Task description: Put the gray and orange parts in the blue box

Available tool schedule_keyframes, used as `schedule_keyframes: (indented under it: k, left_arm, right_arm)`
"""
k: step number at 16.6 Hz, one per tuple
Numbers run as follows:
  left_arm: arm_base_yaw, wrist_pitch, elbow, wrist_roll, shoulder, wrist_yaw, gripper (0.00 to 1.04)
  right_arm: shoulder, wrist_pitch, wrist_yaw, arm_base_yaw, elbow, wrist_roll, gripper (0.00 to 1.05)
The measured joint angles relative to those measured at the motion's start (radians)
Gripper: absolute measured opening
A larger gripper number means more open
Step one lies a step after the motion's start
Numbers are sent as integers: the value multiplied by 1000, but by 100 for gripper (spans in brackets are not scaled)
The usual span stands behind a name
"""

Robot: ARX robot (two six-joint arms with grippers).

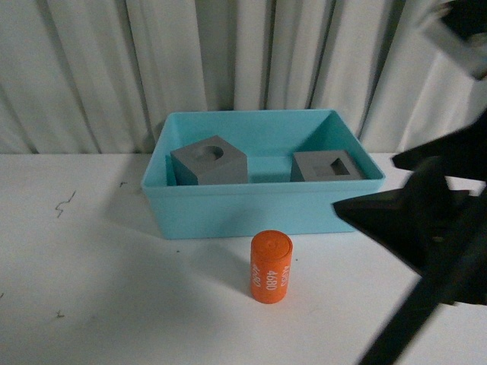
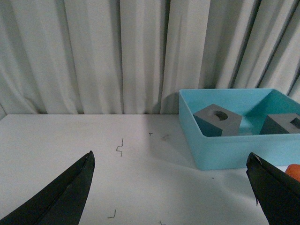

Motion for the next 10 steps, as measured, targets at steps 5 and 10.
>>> schedule_keyframes:
  k: [5, 10]
  left_arm:
    - [0, 0, 0, 0, 0, 0, 98]
    - [0, 0, 0, 0, 0, 0, 98]
  right_arm:
    - [272, 46, 111, 104, 103, 0, 98]
    - [436, 72, 183, 172, 220, 73, 98]
